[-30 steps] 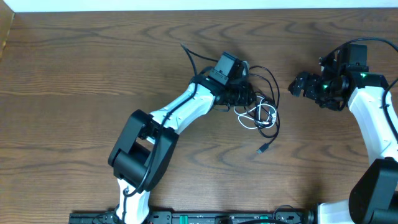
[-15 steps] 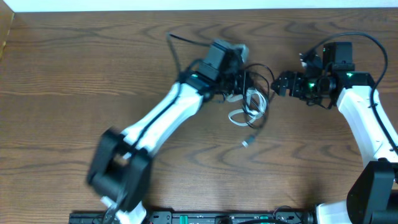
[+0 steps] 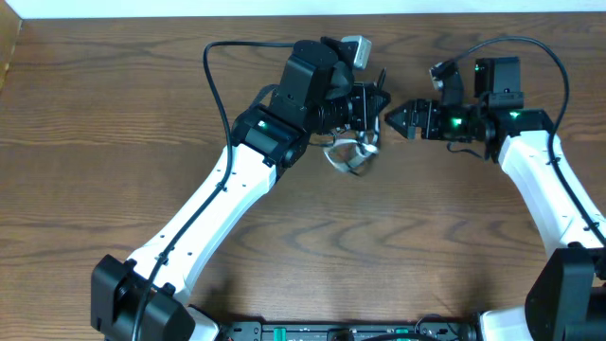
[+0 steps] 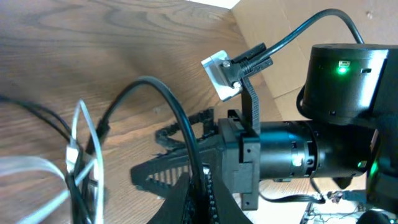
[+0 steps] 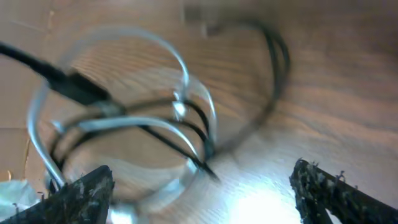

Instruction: Untangle cables

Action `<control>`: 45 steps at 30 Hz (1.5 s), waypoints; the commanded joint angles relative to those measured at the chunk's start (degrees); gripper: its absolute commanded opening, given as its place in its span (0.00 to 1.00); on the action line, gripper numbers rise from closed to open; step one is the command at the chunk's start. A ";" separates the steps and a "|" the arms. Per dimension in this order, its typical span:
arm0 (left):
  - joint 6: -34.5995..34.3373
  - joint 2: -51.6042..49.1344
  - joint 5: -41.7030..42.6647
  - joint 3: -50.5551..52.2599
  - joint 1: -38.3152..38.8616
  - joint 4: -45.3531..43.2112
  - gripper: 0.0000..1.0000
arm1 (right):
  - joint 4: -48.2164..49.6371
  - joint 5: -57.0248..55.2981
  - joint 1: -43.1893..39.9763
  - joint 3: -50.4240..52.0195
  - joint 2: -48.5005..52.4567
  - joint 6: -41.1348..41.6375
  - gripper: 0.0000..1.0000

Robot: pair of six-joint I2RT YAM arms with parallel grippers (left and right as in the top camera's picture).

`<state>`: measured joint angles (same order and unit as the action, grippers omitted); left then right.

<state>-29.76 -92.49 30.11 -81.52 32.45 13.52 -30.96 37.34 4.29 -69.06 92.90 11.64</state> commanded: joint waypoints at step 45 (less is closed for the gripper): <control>-1.03 12.13 2.29 -0.57 -10.03 3.56 0.08 | 8.24 12.98 4.15 -1.68 1.09 -3.28 0.88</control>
<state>-31.48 -80.14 31.59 -81.49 22.63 17.61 -22.41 48.05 8.03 -70.48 93.32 9.80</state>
